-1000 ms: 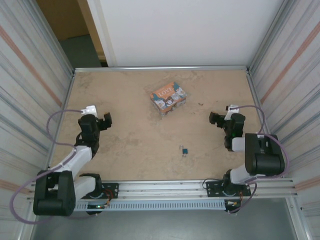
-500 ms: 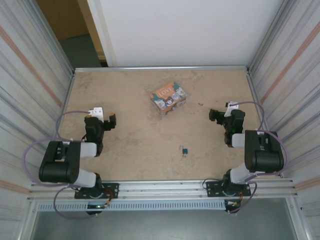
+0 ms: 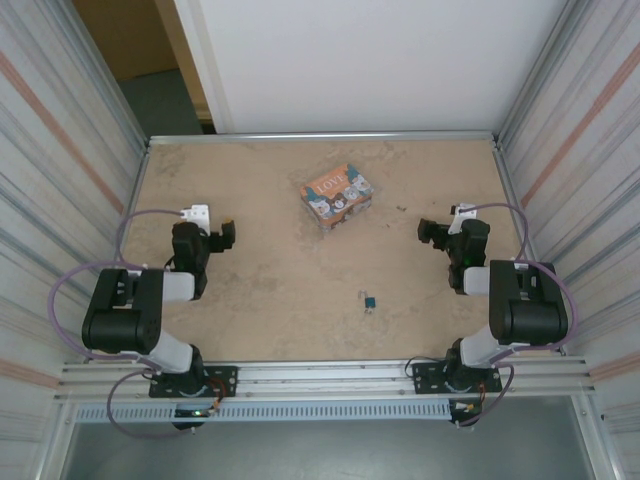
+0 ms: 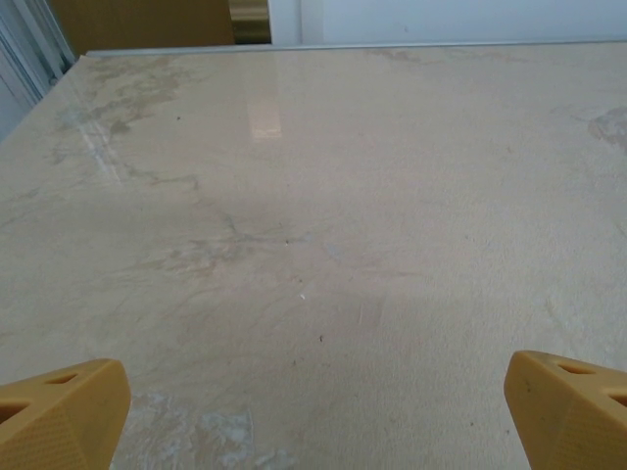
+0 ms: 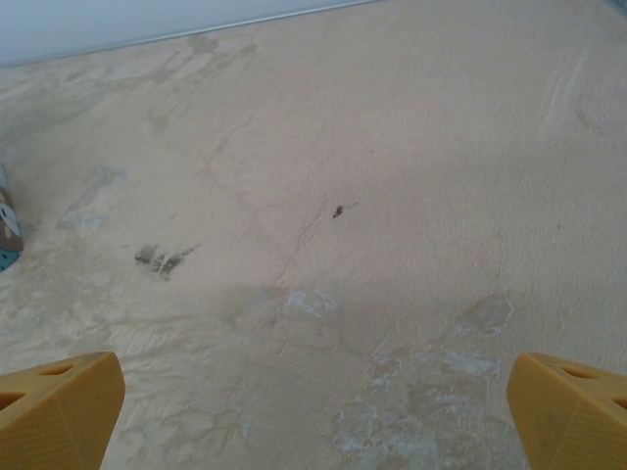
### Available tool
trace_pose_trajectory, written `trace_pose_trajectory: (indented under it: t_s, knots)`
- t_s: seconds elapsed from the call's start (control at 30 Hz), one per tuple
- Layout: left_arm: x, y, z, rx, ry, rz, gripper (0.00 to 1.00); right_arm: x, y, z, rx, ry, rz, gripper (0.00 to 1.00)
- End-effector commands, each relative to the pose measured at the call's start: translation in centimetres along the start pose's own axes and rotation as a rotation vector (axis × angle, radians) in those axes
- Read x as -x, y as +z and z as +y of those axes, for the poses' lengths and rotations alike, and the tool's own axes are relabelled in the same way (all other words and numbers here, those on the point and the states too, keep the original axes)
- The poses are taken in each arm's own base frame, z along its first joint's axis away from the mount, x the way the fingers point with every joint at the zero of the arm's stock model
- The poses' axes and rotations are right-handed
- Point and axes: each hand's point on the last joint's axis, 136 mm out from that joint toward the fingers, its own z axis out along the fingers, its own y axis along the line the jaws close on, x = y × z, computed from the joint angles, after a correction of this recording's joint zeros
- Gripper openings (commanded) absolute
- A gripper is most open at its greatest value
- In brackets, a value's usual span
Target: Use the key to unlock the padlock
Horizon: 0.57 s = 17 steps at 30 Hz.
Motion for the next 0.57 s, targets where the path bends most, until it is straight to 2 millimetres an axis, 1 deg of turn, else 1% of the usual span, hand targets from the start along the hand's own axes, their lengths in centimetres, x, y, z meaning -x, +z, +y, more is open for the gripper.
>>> trace_pose_trajectory:
  t_s: [0.0, 0.53]
  knots:
    - [0.04, 0.0, 0.25, -0.002, 0.018, 0.006, 0.99, 0.22, 0.24, 0.08, -0.005, -0.036, 0.0, 0.99]
    - [0.02, 0.02, 0.17, -0.003, 0.018, 0.006, 0.99, 0.22, 0.26, 0.08, -0.008, -0.037, 0.001, 0.99]
